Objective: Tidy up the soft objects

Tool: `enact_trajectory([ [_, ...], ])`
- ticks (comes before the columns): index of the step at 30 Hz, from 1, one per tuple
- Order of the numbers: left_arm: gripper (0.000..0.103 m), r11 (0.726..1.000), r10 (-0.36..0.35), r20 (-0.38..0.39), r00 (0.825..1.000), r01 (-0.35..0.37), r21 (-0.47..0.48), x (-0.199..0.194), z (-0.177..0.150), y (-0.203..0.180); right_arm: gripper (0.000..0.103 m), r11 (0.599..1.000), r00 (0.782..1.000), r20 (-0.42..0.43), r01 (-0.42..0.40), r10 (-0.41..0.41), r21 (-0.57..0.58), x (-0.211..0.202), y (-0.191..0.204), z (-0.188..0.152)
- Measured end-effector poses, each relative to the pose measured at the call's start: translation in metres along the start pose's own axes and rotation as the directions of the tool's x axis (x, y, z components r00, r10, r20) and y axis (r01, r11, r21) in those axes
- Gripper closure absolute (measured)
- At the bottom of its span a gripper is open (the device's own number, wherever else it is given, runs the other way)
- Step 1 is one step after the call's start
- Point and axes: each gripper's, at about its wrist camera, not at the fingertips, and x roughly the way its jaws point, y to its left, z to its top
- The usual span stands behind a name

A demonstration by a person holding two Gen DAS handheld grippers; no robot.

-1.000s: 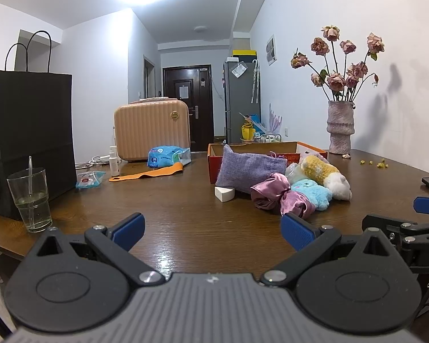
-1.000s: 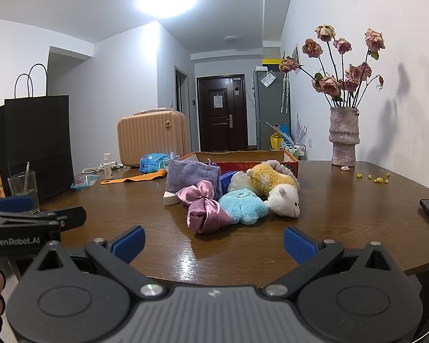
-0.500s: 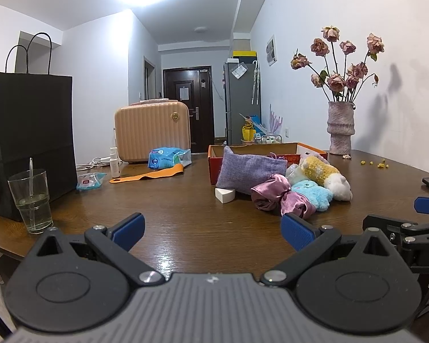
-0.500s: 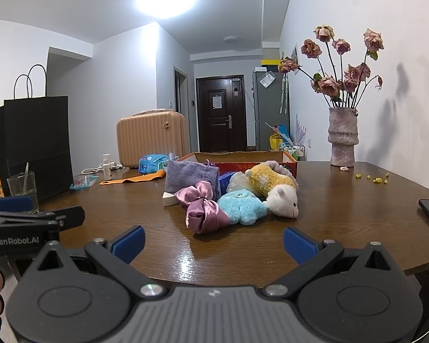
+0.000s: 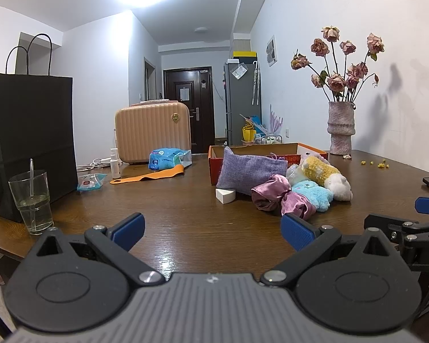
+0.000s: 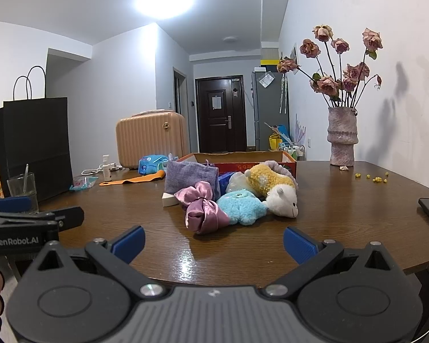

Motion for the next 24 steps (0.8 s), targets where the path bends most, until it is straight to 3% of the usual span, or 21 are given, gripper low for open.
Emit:
enact_trajectory([
  [24, 0.0, 1.0, 0.001, 0.001, 1.0, -0.001, 0.011, 0.0006, -0.0001, 0.0018, 0.0, 1.0, 1.0, -0.002, 0.0, 0.0, 0.004, -0.0011, 0.0023, -0.0042],
])
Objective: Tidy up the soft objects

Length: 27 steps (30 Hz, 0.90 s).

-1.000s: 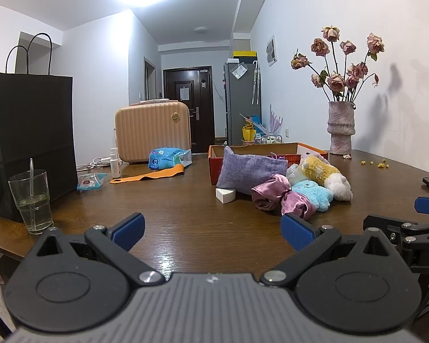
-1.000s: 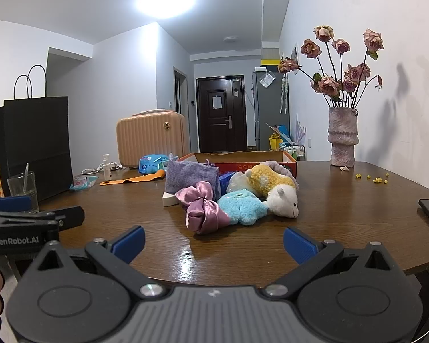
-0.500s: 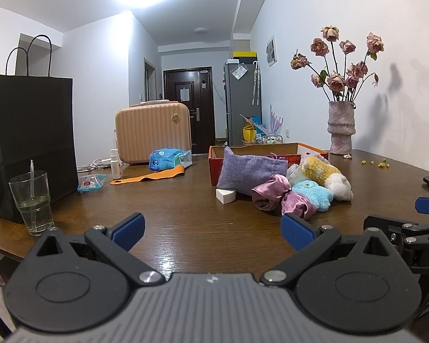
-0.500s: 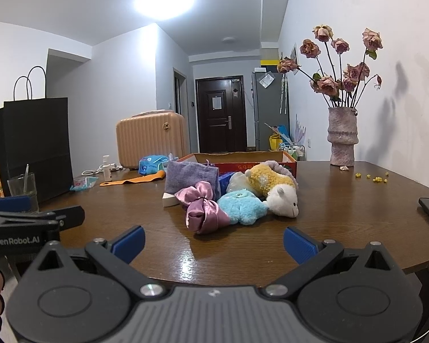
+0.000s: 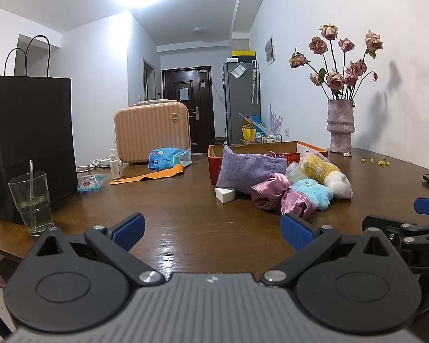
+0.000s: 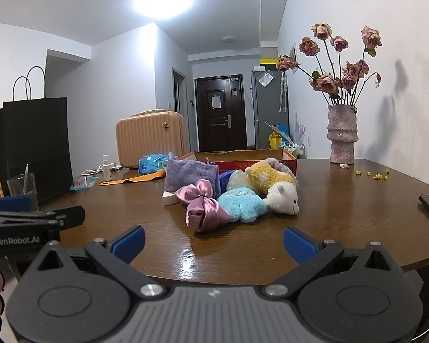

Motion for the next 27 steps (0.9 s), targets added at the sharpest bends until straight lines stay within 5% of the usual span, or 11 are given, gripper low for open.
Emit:
enact_trajectory([
  [19, 0.0, 1.0, 0.003, -0.004, 1.0, -0.003, 0.021, 0.003, -0.002, -0.003, 0.0, 1.0, 1.0, -0.008, -0.004, 0.004, 0.022, 0.003, -0.003, -0.001],
  [27, 0.0, 0.999, 0.005, -0.037, 0.999, -0.003, 0.039, 0.056, 0.007, -0.013, 0.0, 0.998, 0.997, 0.075, 0.028, -0.033, 0.059, 0.044, -0.033, 0.005],
])
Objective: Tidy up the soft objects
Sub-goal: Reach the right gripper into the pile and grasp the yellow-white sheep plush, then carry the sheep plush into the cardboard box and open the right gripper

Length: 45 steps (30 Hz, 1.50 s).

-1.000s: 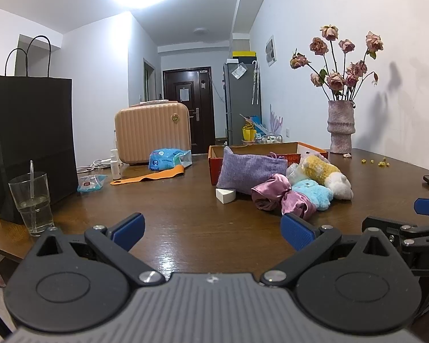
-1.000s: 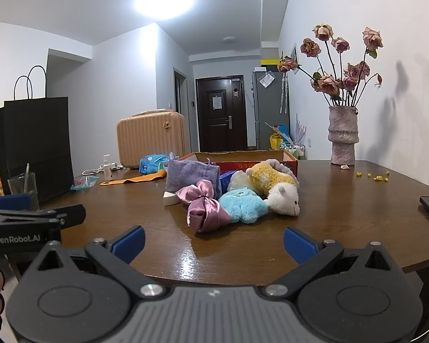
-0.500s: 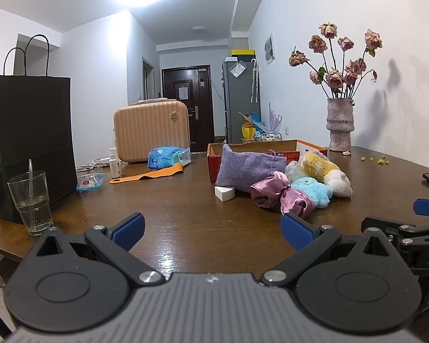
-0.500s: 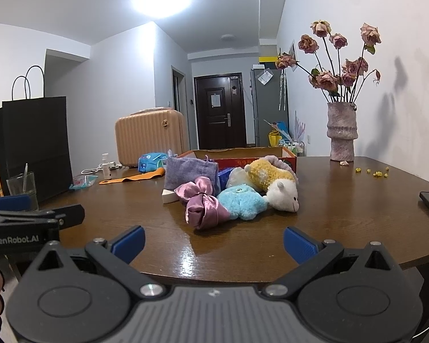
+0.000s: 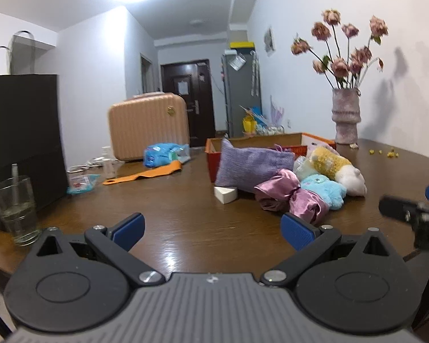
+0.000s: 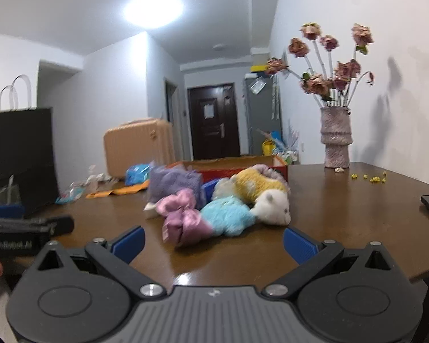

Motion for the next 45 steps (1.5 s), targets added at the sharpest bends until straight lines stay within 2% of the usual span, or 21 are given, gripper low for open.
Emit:
enact_trajectory([
  [2, 0.0, 1.0, -0.022, -0.009, 1.0, 0.022, 0.002, 0.013, 0.006, -0.007, 0.0, 0.999, 1.0, -0.003, -0.007, 0.007, 0.036, 0.016, -0.011, 0.003],
  [4, 0.0, 0.999, -0.048, -0.01, 0.999, 0.048, -0.004, 0.024, 0.016, -0.014, 0.0, 0.999, 0.996, -0.088, -0.023, 0.028, 0.048, 0.039, -0.021, 0.012],
  [6, 0.0, 0.996, -0.085, 0.006, 0.996, 0.085, -0.008, 0.033, 0.026, -0.022, 0.0, 0.999, 0.99, -0.143, 0.002, 0.003, 0.036, 0.06, -0.03, 0.021],
  [8, 0.007, 0.991, -0.132, 0.017, 0.991, 0.132, 0.002, 0.046, 0.04, -0.034, 0.001, 0.999, 0.985, -0.17, 0.017, -0.011, 0.031, 0.077, -0.039, 0.027],
  [11, 0.014, 0.98, -0.201, 0.013, 0.98, 0.2, 0.018, 0.074, 0.063, -0.057, 0.009, 0.996, 0.98, -0.2, 0.014, 0.005, 0.089, 0.105, -0.061, 0.039],
  [16, 0.028, 0.956, -0.286, -0.063, 0.956, 0.289, 0.041, 0.141, 0.09, -0.094, 0.017, 0.992, 0.974, -0.226, 0.036, -0.007, 0.122, 0.156, -0.093, 0.053],
  [20, 0.035, 0.947, -0.308, -0.147, 0.94, 0.318, 0.049, 0.188, 0.1, -0.119, 0.018, 0.986, 0.94, -0.34, 0.036, 0.021, 0.16, 0.205, -0.112, 0.05],
  [22, 0.035, 0.94, -0.326, -0.188, 0.926, 0.34, 0.042, 0.205, 0.103, -0.129, 0.033, 0.979, 0.919, -0.387, 0.009, 0.072, 0.203, 0.223, -0.119, 0.046],
  [23, 0.035, 0.936, -0.336, -0.208, 0.919, 0.35, 0.036, 0.213, 0.102, -0.132, 0.051, 0.975, 0.911, -0.402, 0.001, 0.091, 0.223, 0.227, -0.123, 0.045],
  [25, 0.035, 0.934, -0.339, -0.241, 0.91, 0.355, 0.027, 0.226, 0.101, -0.139, 0.053, 0.974, 0.908, -0.407, -0.009, 0.103, 0.226, 0.229, -0.128, 0.045],
  [28, 0.035, 0.92, -0.371, -0.288, 0.883, 0.392, 0.018, 0.235, 0.098, -0.148, 0.053, 0.999, 0.909, -0.416, -0.004, 0.023, 0.045, 0.216, -0.121, 0.05],
  [30, 0.035, 0.904, -0.404, -0.297, 0.865, 0.428, 0.014, 0.235, 0.095, -0.154, 0.049, 0.998, 0.899, -0.437, 0.0, -0.028, -0.064, 0.209, -0.117, 0.051],
  [31, 0.035, 0.896, -0.419, -0.295, 0.859, 0.443, 0.017, 0.233, 0.093, -0.157, 0.048, 0.997, 0.898, -0.439, -0.005, -0.033, -0.083, 0.204, -0.118, 0.05],
  [34, 0.034, 0.88, -0.448, -0.314, 0.837, 0.475, 0.009, 0.235, 0.085, -0.165, 0.037, 0.998, 0.899, -0.437, -0.033, 0.006, -0.054, 0.194, -0.126, 0.049],
  [37, 0.035, 0.868, -0.473, -0.35, 0.808, 0.497, -0.025, 0.242, 0.079, -0.169, 0.035, 1.0, 0.903, -0.428, -0.026, 0.017, -0.016, 0.191, -0.135, 0.048],
  [38, 0.035, 0.865, -0.479, -0.359, 0.801, 0.501, -0.038, 0.244, 0.078, -0.169, 0.036, 0.999, 0.905, -0.425, -0.033, 0.028, -0.003, 0.193, -0.136, 0.048],
  [39, 0.035, 0.864, -0.483, -0.366, 0.795, 0.501, -0.053, 0.244, 0.078, -0.167, 0.044, 0.999, 0.905, -0.424, -0.043, 0.047, 0.02, 0.195, -0.139, 0.046],
  [41, 0.048, 0.859, -0.495, -0.378, 0.782, 0.505, -0.079, 0.246, 0.076, -0.166, 0.048, 0.997, 0.904, -0.422, -0.052, 0.072, 0.058, 0.191, -0.145, 0.04],
  [42, 0.054, 0.852, -0.507, -0.388, 0.77, 0.515, -0.092, 0.246, 0.075, -0.165, 0.049, 0.996, 0.906, -0.415, -0.058, 0.082, 0.068, 0.19, -0.146, 0.04],
  [43, 0.056, 0.849, -0.513, -0.395, 0.762, 0.518, -0.102, 0.246, 0.074, -0.164, 0.05, 0.996, 0.909, -0.408, -0.058, 0.084, 0.075, 0.187, -0.146, 0.04],
  [45, 0.057, 0.851, -0.512, -0.384, 0.768, 0.513, -0.107, 0.242, 0.075, -0.162, 0.051, 0.995, 0.919, -0.384, -0.065, 0.089, 0.074, 0.181, -0.145, 0.044],
])
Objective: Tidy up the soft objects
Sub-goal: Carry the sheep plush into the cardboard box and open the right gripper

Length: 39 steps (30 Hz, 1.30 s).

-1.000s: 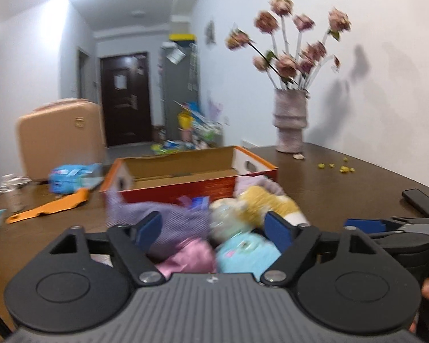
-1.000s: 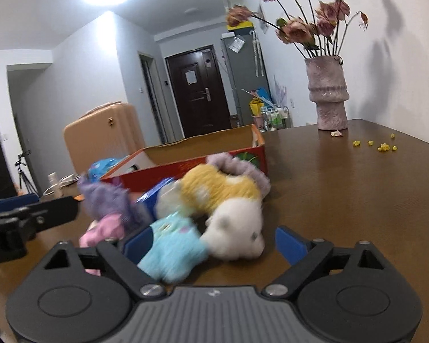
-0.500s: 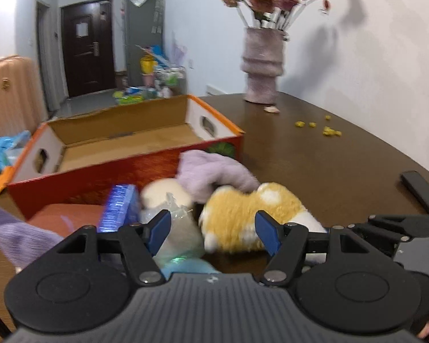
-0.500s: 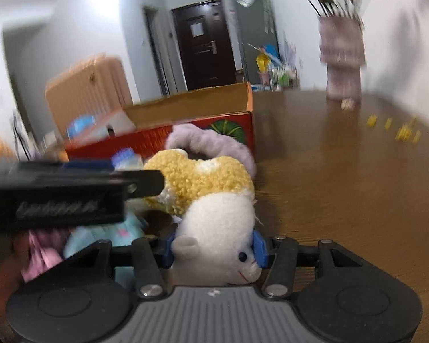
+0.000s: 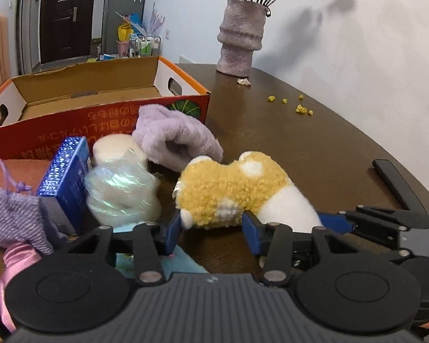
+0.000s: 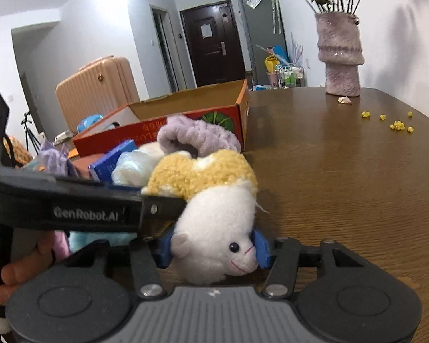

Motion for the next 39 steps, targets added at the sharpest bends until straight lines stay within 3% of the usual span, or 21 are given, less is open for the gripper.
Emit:
enact_trajectory([
  [6, 0.057, 1.0, 0.005, 0.115, 0.993, -0.008, 0.022, -0.039, 0.017, -0.007, 0.051, 0.999, 0.996, 0.086, -0.019, 0.022, -0.04, -0.028, 0.01, 0.022],
  [12, 0.055, 0.999, -0.002, 0.171, 0.985, -0.005, 0.036, -0.056, 0.087, 0.018, 0.051, 0.992, 0.987, 0.144, -0.049, 0.066, -0.117, -0.017, 0.023, 0.095],
  [18, 0.056, 0.999, 0.012, 0.111, 0.994, -0.008, -0.036, 0.015, 0.179, 0.088, 0.051, 0.995, 0.993, 0.088, -0.077, 0.083, -0.068, 0.081, 0.013, 0.185],
  [22, 0.057, 0.994, 0.039, 0.051, 0.998, -0.034, -0.102, 0.08, 0.21, 0.13, 0.052, 0.996, 1.0, 0.019, -0.002, 0.004, -0.089, 0.156, 0.01, 0.221],
  [25, 0.058, 0.987, 0.084, 0.006, 0.996, -0.082, -0.14, 0.12, 0.219, 0.148, 0.052, 0.997, 0.998, -0.045, 0.028, -0.032, -0.073, 0.206, 0.003, 0.231],
  [28, 0.057, 0.98, 0.102, -0.031, 0.994, -0.106, -0.169, 0.134, 0.212, 0.161, 0.052, 0.996, 0.993, -0.104, 0.051, -0.059, -0.076, 0.236, 0.002, 0.231],
  [35, 0.048, 0.979, 0.169, -0.03, 0.985, -0.171, -0.113, 0.128, 0.203, 0.159, 0.046, 0.972, 0.981, -0.093, 0.15, -0.169, -0.184, 0.245, 0.018, 0.222],
  [39, 0.046, 0.977, 0.188, 0.008, 0.982, -0.186, -0.108, 0.106, 0.209, 0.153, 0.044, 0.965, 0.981, -0.07, 0.162, -0.18, -0.207, 0.233, 0.026, 0.223],
])
